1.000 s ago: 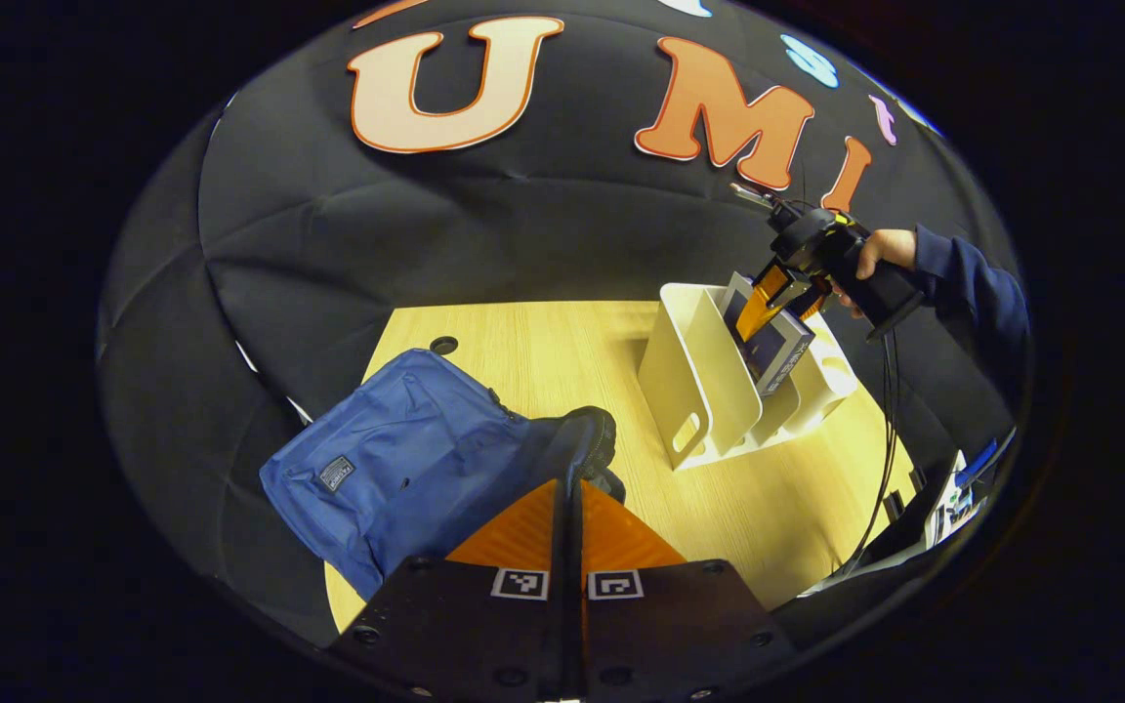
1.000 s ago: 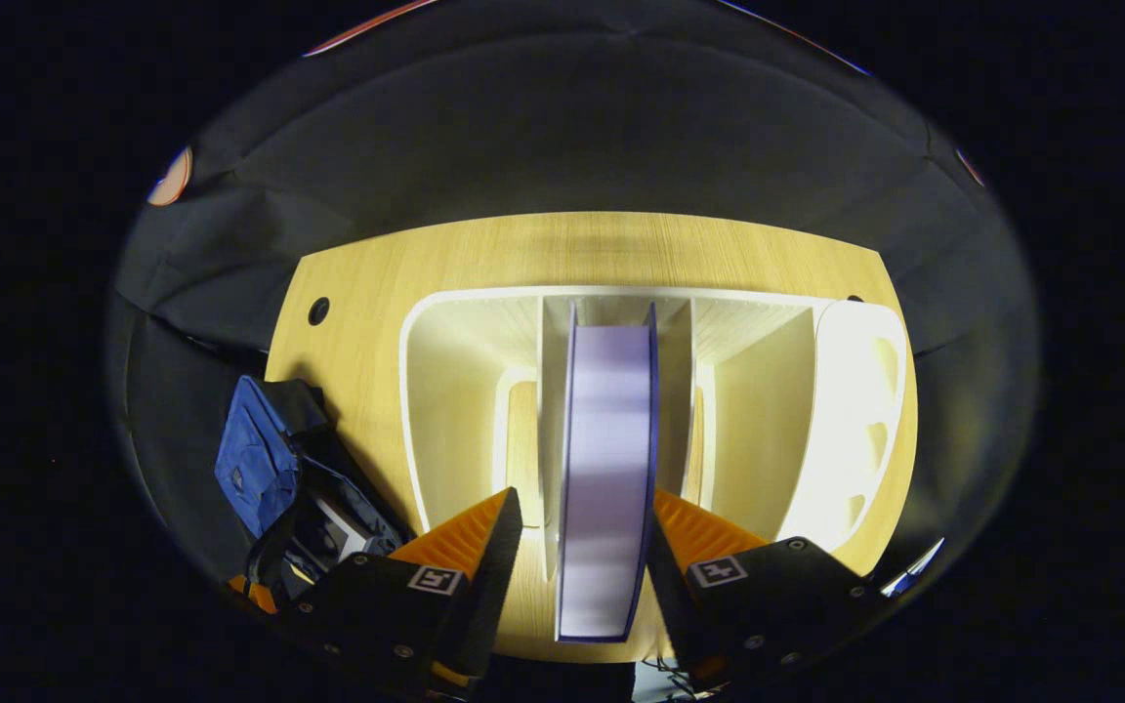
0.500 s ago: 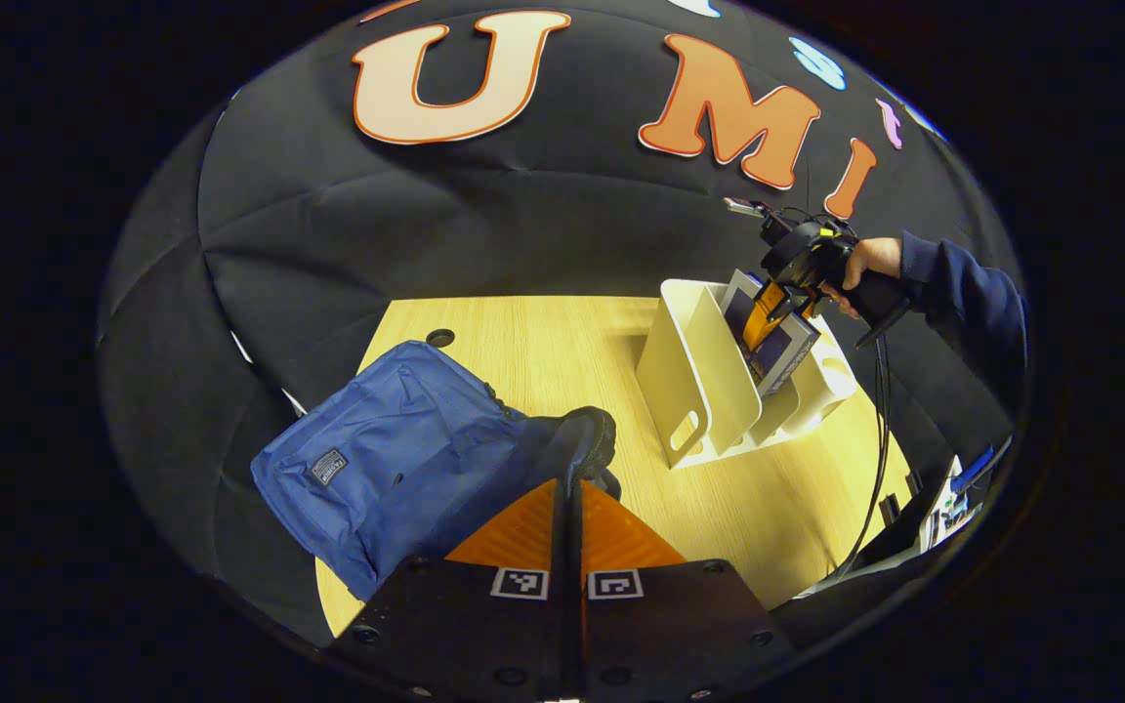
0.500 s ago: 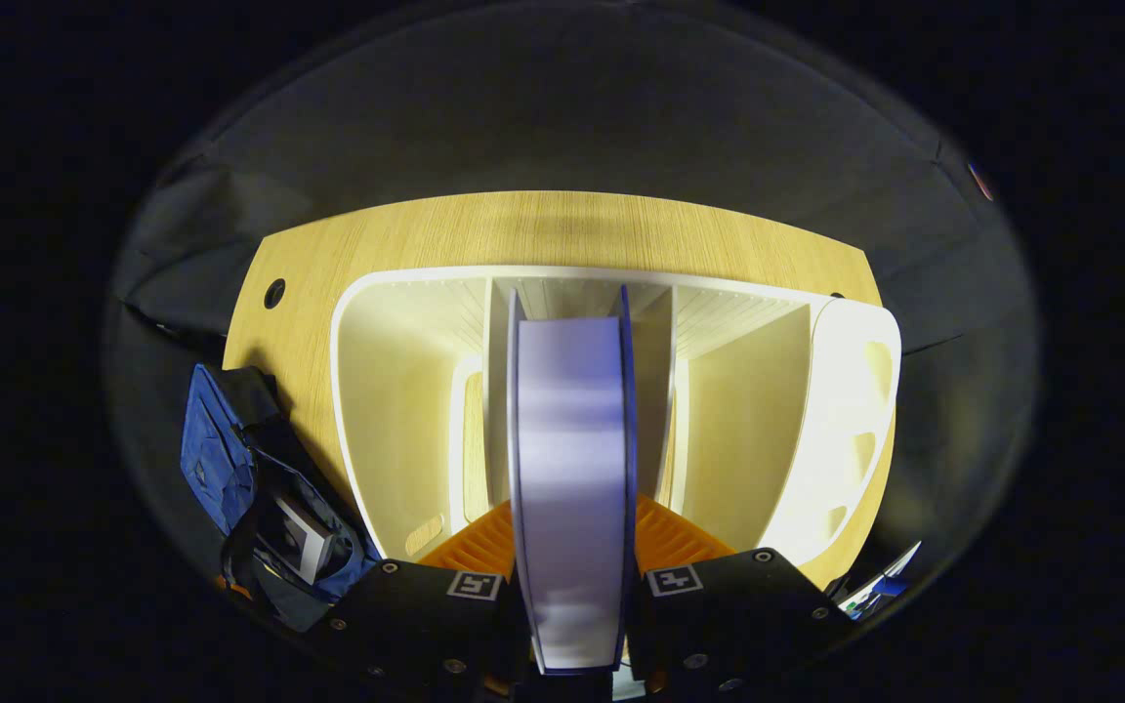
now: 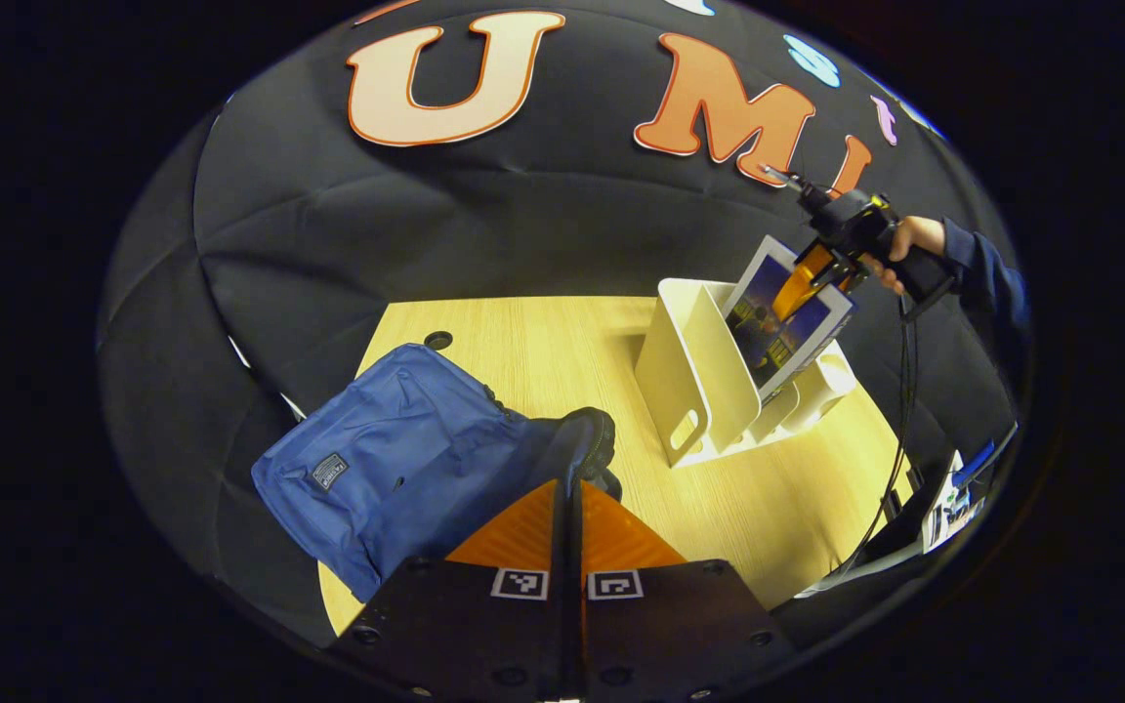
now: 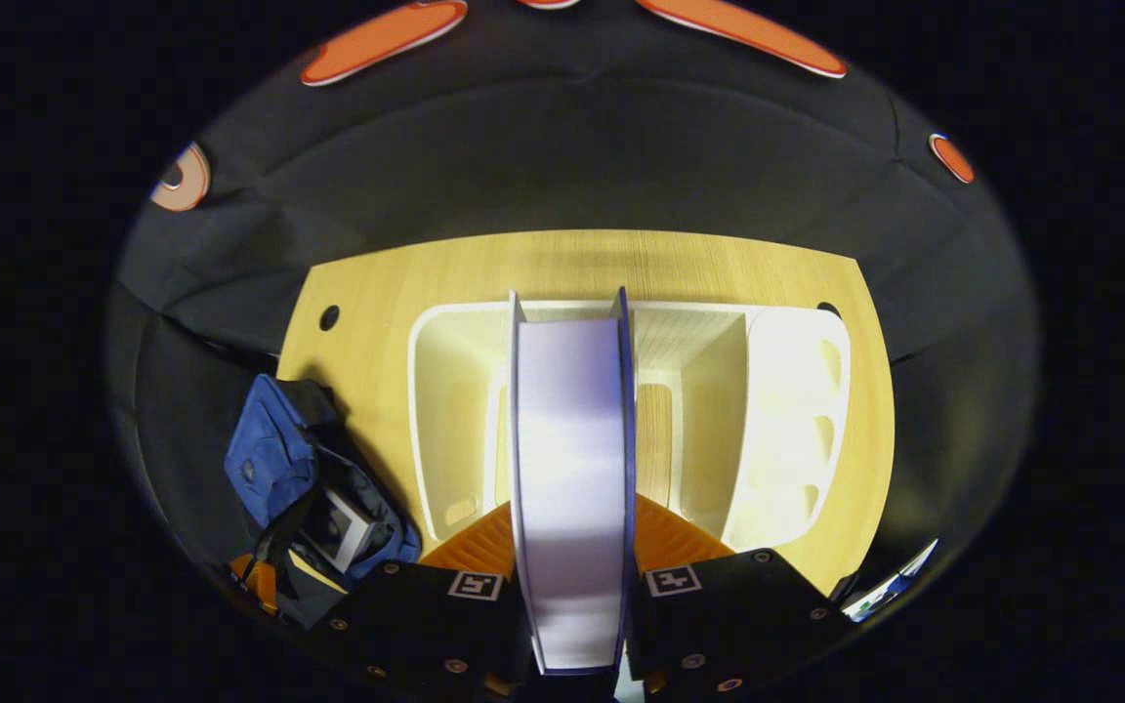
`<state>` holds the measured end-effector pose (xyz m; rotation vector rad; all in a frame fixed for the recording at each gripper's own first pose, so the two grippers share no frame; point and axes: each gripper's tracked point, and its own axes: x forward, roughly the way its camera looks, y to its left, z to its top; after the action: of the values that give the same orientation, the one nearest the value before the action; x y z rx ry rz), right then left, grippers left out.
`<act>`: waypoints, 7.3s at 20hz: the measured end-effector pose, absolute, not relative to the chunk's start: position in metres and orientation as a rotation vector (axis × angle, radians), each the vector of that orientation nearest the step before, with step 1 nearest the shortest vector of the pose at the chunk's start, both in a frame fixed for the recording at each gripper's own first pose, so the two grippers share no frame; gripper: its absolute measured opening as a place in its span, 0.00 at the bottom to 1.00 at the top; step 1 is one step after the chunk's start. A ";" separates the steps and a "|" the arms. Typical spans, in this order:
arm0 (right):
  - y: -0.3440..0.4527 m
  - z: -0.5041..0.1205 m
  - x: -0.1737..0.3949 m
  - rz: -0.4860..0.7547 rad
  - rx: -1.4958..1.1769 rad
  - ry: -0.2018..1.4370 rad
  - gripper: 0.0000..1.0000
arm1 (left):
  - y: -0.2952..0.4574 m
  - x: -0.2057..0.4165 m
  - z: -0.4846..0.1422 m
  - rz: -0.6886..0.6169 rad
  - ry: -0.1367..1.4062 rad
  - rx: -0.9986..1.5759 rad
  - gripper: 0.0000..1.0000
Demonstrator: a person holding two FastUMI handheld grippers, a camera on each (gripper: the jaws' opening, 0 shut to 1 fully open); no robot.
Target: Open the schoolbag, grab two books from the bookshelf and put them into the schoolbag.
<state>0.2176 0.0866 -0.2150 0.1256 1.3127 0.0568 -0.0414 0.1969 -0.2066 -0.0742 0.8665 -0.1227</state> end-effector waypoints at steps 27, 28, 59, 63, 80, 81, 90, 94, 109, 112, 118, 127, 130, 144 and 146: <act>0.284 -0.182 0.049 0.444 0.647 1.189 0.38 | 0.207 -0.037 -0.195 -0.127 0.865 -0.032 0.00; 0.293 -0.190 0.049 0.431 0.672 1.192 0.38 | 0.206 -0.038 -0.195 -0.127 0.865 -0.028 0.00; 0.451 -0.299 0.089 0.294 1.205 1.036 0.38 | 0.185 -0.058 -0.195 -0.286 0.957 0.137 0.01; 0.467 -0.308 0.095 0.313 1.241 1.030 0.29 | 0.186 -0.058 -0.192 -0.277 0.956 0.150 0.01; 0.497 -0.317 0.013 0.521 1.031 1.529 0.76 | 0.204 -0.050 -0.198 -0.180 0.906 0.032 0.01; 0.501 -0.312 0.005 0.556 1.018 1.540 1.00 | 0.204 -0.052 -0.198 -0.175 0.904 0.033 0.00; 0.499 -0.319 0.029 0.531 0.931 1.585 0.89 | 0.216 -0.046 -0.192 -0.126 0.879 0.048 0.01; 0.489 -0.313 0.020 0.515 0.899 1.625 0.90 | 0.217 -0.048 -0.192 -0.119 0.875 0.030 0.01; 0.331 -0.242 0.066 0.447 0.673 1.186 0.91 | 0.182 -0.051 -0.221 -0.104 0.919 0.056 0.01; 0.292 -0.242 0.074 0.389 0.586 1.104 0.91 | 0.166 -0.057 -0.240 -0.090 0.952 0.096 0.01; 0.210 -0.236 0.082 0.275 0.526 1.013 0.91 | 0.139 -0.067 -0.274 -0.053 0.994 0.174 0.03; 0.149 -0.216 0.099 0.195 0.440 0.849 0.91 | 0.101 -0.085 -0.294 -0.069 0.988 0.124 0.28; 0.126 -0.198 0.105 0.164 0.382 0.741 0.91 | 0.084 -0.064 -0.263 -0.072 0.876 0.105 0.38; 0.066 -0.089 0.124 0.031 0.123 0.255 0.91 | 0.018 0.020 -0.079 -0.117 0.255 -0.010 0.67; 0.067 -0.080 0.122 0.028 0.087 0.212 0.91 | 0.014 0.028 -0.061 -0.115 0.164 -0.051 0.74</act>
<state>0.1215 0.0666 -0.0797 0.0868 0.2118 0.0284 0.0279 0.0136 -0.0608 -0.0511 0.1643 -0.1153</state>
